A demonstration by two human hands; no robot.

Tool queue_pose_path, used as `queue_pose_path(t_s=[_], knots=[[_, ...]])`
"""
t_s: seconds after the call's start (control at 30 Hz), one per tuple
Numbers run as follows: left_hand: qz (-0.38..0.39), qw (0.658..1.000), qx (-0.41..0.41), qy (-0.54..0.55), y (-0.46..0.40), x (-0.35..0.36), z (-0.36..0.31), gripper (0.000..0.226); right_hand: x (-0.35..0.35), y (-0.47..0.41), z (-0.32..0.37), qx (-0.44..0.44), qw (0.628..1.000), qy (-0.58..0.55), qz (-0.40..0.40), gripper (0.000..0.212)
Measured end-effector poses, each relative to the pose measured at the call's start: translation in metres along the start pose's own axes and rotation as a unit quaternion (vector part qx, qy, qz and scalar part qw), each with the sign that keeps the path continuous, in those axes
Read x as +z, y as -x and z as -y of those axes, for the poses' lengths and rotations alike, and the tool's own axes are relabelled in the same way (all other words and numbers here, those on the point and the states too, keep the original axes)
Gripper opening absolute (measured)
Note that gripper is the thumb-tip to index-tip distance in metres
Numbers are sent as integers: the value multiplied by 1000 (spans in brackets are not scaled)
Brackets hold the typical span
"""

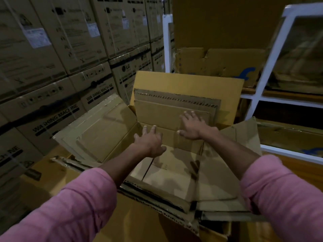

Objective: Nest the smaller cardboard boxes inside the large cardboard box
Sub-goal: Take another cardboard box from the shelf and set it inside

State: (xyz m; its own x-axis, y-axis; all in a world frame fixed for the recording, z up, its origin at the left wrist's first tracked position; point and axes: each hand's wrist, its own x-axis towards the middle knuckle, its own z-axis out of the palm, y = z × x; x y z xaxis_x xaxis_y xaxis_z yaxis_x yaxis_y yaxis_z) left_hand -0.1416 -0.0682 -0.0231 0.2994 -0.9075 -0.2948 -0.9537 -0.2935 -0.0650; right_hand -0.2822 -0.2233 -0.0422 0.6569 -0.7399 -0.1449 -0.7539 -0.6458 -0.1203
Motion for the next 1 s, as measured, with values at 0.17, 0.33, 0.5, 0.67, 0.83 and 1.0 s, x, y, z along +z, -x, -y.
queue_pose_path(t_s=[0.17, 0.33, 0.5, 0.67, 0.83, 1.0], knots=[[-42, 998, 38, 22, 19, -9, -15, 71, -22, 45, -4, -5, 1000, 28, -14, 81], [-55, 996, 54, 35, 52, -8, -29, 73, -25, 87, -4, 11, 999, 40, -5, 75], [-95, 992, 70, 54, 93, -4, -47, 71, -24, 145, 1, -5, 999, 16, -27, 69], [-188, 975, 93, 74, 132, 1, -98, 64, -16, 224, -3, 18, 985, -74, -152, 69], [-241, 947, 133, 163, 155, -2, -184, 72, -14, 301, -13, 36, 956, -137, -255, 57], [-272, 925, 173, 200, 164, -10, -258, 75, -2, 349, -61, 72, 927, -217, -297, 57]])
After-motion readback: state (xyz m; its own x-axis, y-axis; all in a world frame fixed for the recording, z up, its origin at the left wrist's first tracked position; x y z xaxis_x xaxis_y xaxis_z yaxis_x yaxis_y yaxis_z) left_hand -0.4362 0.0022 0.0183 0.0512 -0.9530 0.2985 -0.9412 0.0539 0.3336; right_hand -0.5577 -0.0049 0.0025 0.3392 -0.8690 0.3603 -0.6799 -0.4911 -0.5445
